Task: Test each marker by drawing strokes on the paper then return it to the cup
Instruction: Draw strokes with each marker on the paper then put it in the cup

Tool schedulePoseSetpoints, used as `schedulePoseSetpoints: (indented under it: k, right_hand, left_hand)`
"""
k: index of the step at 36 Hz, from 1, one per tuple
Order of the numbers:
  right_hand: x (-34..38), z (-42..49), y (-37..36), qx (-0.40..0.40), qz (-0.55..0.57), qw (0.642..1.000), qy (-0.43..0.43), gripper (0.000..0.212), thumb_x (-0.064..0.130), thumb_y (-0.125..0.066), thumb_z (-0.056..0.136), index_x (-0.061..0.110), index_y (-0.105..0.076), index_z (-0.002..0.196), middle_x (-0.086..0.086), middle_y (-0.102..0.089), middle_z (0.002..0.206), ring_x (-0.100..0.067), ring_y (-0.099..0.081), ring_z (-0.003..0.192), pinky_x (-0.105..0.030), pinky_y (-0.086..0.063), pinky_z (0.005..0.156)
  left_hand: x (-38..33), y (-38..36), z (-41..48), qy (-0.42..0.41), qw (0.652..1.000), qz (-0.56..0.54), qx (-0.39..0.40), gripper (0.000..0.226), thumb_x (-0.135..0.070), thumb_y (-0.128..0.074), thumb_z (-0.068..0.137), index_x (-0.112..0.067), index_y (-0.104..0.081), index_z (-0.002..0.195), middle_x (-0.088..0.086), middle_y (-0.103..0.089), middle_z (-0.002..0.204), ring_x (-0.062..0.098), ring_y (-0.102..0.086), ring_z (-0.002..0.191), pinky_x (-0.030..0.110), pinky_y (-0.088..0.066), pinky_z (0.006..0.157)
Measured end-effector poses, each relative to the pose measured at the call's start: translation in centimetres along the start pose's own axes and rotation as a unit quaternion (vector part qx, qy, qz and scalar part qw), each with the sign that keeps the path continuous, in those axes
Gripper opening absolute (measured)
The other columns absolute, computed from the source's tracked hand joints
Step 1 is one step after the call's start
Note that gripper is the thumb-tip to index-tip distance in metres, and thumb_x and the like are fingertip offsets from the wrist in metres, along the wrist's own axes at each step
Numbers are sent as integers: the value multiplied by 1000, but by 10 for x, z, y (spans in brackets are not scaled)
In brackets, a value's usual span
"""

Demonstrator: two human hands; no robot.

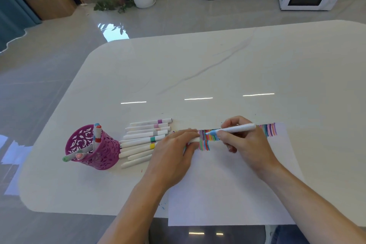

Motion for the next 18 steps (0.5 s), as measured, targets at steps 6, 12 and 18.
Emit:
schedulePoseSetpoints:
  k: [6, 12, 18]
  right_hand:
    - [12, -1, 3, -20, 35, 999, 18, 9, 20, -76, 85, 14, -70, 84, -8, -62, 66, -19, -55, 58, -25, -46, 53]
    - [23, -3, 2, -31, 92, 995, 25, 12, 25, -62, 89, 18, -69, 82, -10, -69, 70, -21, -61, 60, -24, -49, 54]
    - [23, -5, -2, -23, 88, 995, 32, 15, 24, -58, 89, 11, -66, 88, -13, -69, 71, -24, -62, 60, -27, -50, 54]
  left_hand:
    - [-5, 6, 0, -10, 999, -33, -34, 22, -32, -54, 102, -36, -67, 119, -20, -65, 105, 1, -58, 95, 18, -45, 81]
    - [0, 4, 2, 15, 995, -91, -50, 21, -33, -57, 100, -39, -68, 117, -27, -64, 85, 0, -61, 83, 16, -45, 72]
    - [5, -2, 3, 44, 992, -114, -23, 23, -28, -56, 100, -39, -67, 117, -30, -68, 87, -3, -66, 79, 16, -49, 70]
Point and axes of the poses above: each hand's wrist, its own z-axis towards the middle knuckle, its own y-axis out of the back of the hand, x = y × z, the point moved 6 cm from there along z, towards the middle knuckle
